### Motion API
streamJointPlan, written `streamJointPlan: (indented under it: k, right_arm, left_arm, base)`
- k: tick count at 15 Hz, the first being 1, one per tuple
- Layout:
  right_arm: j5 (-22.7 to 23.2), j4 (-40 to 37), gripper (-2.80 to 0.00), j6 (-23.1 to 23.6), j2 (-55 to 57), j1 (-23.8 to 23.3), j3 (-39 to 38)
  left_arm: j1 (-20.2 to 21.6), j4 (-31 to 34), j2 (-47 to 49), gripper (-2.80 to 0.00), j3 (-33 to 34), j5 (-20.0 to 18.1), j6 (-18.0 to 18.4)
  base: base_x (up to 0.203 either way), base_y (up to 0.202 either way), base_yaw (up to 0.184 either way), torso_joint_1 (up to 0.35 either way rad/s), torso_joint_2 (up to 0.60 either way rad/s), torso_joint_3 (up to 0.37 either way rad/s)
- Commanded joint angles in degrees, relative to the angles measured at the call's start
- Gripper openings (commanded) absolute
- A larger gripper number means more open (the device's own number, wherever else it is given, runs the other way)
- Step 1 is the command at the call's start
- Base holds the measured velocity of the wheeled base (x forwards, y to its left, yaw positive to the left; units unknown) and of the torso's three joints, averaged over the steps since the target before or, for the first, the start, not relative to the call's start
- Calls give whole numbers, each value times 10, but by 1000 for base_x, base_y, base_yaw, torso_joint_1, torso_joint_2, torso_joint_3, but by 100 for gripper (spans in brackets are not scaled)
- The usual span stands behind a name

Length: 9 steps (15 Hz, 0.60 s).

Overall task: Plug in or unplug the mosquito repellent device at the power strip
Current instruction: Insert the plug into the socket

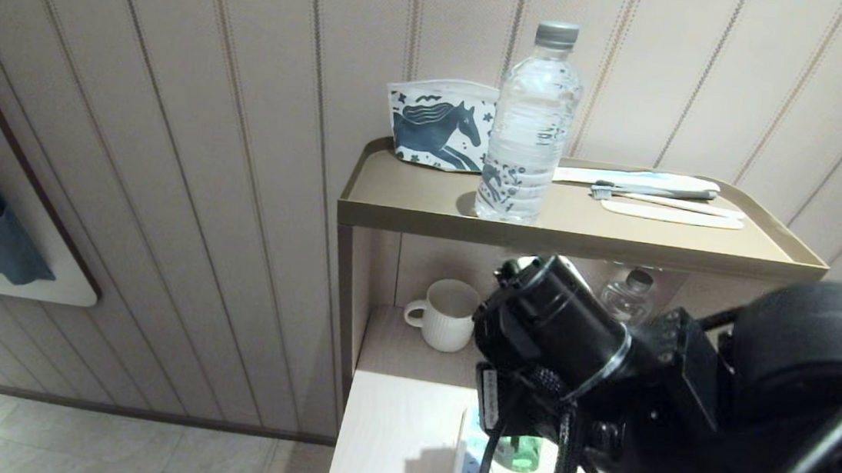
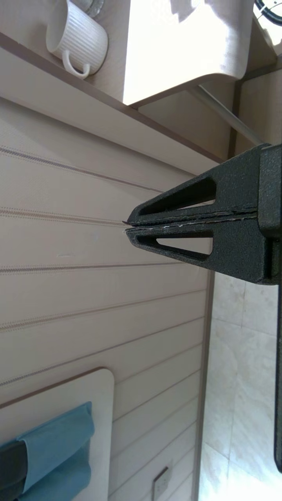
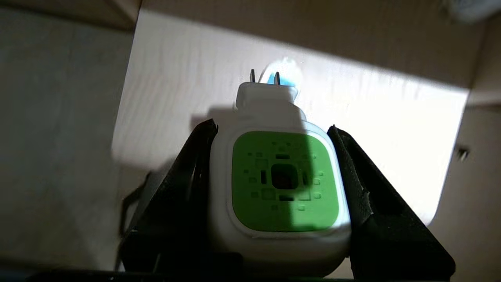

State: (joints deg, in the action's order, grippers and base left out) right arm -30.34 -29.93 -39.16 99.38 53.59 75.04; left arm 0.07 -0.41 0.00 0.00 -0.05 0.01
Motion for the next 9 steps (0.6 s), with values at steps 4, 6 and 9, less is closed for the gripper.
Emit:
streamJointPlan:
  k: [4,6,9]
  right_arm:
    - [222,-276,-280,-82,135,-54,179]
    - [260,-316,-280,-73,168,-84,204]
    - [267,-345,-280,-57,213,-118,245]
  left_arm:
    - [0,0,1,-280,0,0,-1]
    - [0,0,1,-280,0,0,-1]
    - [0,0,1,-280,0,0,-1]
  base:
    - [0,0,0,0,0,0]
    - [0,0,0,0,0,0]
    - [0,0,0,0,0,0]
